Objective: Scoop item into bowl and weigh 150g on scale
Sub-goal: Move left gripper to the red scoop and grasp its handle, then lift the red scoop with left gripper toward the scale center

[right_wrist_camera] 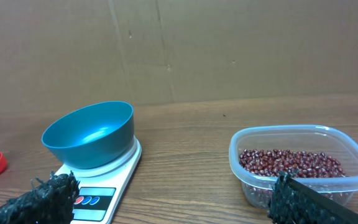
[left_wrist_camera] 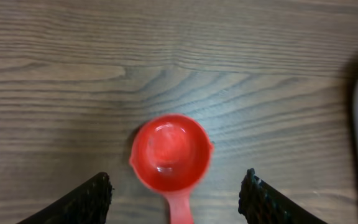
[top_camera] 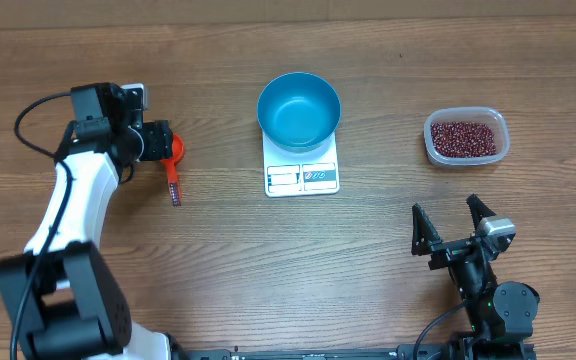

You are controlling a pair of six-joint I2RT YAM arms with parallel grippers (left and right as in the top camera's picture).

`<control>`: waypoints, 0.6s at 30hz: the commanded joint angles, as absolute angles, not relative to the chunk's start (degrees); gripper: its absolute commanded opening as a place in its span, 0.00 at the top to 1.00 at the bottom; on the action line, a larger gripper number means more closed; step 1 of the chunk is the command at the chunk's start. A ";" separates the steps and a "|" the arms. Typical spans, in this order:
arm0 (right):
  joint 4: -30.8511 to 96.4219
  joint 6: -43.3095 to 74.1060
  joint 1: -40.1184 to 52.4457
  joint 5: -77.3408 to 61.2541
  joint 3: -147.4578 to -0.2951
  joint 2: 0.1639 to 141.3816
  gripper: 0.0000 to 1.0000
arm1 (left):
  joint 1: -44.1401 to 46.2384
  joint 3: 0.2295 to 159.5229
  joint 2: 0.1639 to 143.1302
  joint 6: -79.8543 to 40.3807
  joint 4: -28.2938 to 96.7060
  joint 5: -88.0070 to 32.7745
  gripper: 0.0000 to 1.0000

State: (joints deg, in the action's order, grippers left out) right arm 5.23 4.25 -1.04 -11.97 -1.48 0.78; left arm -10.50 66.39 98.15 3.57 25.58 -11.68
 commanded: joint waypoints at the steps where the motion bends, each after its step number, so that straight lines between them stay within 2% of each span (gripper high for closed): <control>1: 4.99 4.23 -0.69 -11.57 -1.10 0.16 0.00 | -10.48 67.66 102.06 5.39 22.90 -11.42 0.31; 12: 4.99 4.23 -0.69 -11.57 -1.10 0.16 0.00 | -10.48 67.66 109.36 5.17 16.10 -9.82 0.38; 18: 4.99 4.23 -0.69 -11.57 -1.10 0.16 0.00 | -10.46 67.66 111.66 5.17 15.29 -8.93 0.47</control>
